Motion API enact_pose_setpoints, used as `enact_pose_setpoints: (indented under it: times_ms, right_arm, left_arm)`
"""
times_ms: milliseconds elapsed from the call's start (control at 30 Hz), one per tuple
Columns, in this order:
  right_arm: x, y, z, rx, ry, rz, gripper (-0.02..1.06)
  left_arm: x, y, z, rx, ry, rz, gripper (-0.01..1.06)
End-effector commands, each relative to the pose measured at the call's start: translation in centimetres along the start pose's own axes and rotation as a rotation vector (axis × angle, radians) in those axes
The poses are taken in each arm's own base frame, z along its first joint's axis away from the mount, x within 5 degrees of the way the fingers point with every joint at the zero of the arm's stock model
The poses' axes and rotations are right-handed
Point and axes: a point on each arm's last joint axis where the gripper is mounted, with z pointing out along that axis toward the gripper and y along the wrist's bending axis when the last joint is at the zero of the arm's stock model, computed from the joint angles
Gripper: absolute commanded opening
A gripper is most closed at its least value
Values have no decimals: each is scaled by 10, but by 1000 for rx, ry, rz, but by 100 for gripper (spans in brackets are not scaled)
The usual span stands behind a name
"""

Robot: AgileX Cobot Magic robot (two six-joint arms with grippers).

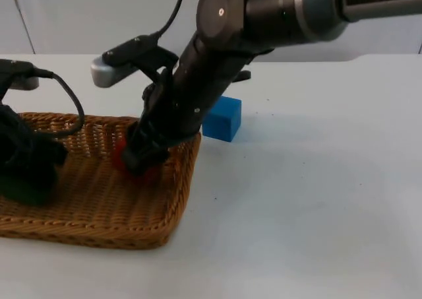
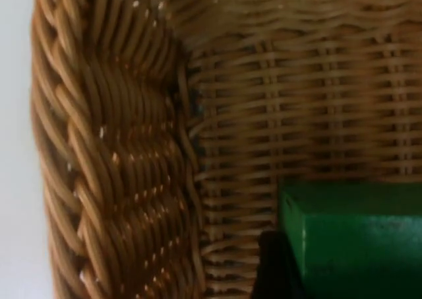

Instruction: Pick up one cube with each hand and place exactly two cubes into the same basket, leaving the remaining cube outside.

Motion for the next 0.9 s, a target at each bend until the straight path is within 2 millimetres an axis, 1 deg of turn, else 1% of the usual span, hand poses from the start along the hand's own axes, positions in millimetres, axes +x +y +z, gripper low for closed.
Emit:
enact_pose_setpoints:
  times_ms: [0,67,100,167,267,300,333,400,433,467,500,533,567,633,667,700,733,833,867]
  right_arm:
    - [-4,3,-1,0,-20,-11,0]
    - [1,3,7,-15,3,-1,0]
    - [1,3,7,-15,3,-1,0]
    - [4,3,12,-23,13,6,4]
    - [4,3,12,-23,10,8,18]
    - [4,3,12,-23,10,8,18]
    - [3,3,11,-23,9,8,25]
    - [3,3,11,-23,10,8,44]
    - [3,3,11,-23,10,8,52]
    - [3,3,11,-25,12,8,61]
    - [3,3,11,-25,12,8,61]
    - [3,3,10,-25,11,7,68]
    - [2,4,8,-24,8,6,72]
    - [-3,4,1,-19,-10,2,77]
    - [-3,4,1,-19,-10,2,77]
    - [-5,4,-3,-17,-16,1,78]
    - [-8,5,-9,-14,-29,-3,78]
    - [-20,8,-33,-7,-69,-16,78]
    - [-20,8,-33,-7,-69,-16,78]
  left_arm:
    - [1,1,2,1,-8,-8,0]
    - [1,1,3,1,-7,0,0]
    - [1,1,3,1,-7,0,0]
    - [1,1,3,1,-7,10,0]
    - [1,1,3,1,-7,10,0]
    - [1,1,3,1,-7,10,0]
    - [1,0,3,2,-5,10,1]
    - [2,0,3,4,3,14,12]
    - [2,0,3,4,5,26,19]
    - [2,0,3,4,6,33,24]
    - [2,0,3,4,6,33,24]
    - [2,0,2,5,7,43,43]
    - [2,0,1,4,3,43,58]
    - [0,0,-4,4,-9,45,89]
    - [0,0,-4,4,-9,45,89]
    - [-1,0,-8,4,-16,45,101]
    - [-3,-1,-12,4,-28,44,105]
    - [-8,-2,-34,-1,-83,49,105]
    - [-8,-2,-34,-1,-83,49,105]
